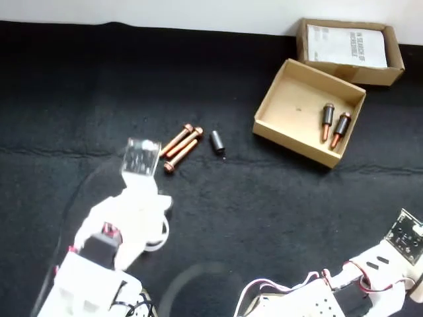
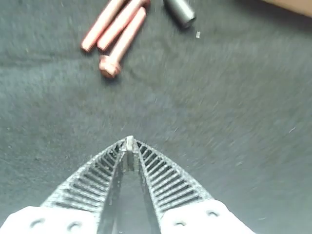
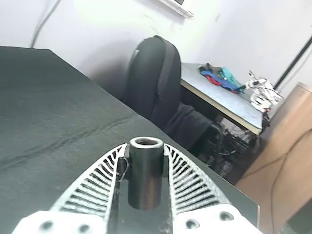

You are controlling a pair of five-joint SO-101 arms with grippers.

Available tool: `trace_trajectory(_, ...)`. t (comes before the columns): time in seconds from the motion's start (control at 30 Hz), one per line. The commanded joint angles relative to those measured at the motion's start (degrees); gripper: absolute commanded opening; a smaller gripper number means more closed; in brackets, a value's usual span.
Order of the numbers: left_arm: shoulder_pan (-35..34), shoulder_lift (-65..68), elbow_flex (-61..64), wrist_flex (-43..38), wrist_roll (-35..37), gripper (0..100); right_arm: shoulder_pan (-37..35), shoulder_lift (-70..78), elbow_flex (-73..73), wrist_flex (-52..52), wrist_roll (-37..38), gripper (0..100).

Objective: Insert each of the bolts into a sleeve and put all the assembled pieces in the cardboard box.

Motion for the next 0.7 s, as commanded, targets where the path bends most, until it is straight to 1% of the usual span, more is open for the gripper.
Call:
trace_trajectory(0.0,1.9,19.7,-17.9,-0.8,3.4,1,1.7,-1.5,7.3,-1.7,0.9,0.7)
trace_trajectory(0.13,2.2,36.6,-28.6,-1.1,8.6,1,3.2,-1.5,7.3,-1.6,0.9,0.7)
trace_trajectory(0.33,1.7,58.2,-39.3,-2.8,14.1,1,5.8,-1.5,7.3,-1.5,1.0,0.8)
trace_trajectory(0.43,0.7,67.6,-43.1,-4.2,16.6,1,6.8,-1.5,7.3,-1.5,1.0,0.8)
trace_trajectory(0.53,0.5,75.9,-46.7,-5.7,18.5,1,7.3,-1.5,7.3,-1.5,3.0,0.8)
trace_trajectory(0.67,-0.8,84.4,-51.5,-6.1,21.3,1,7.4,-1.5,7.3,-1.5,3.6,0.8)
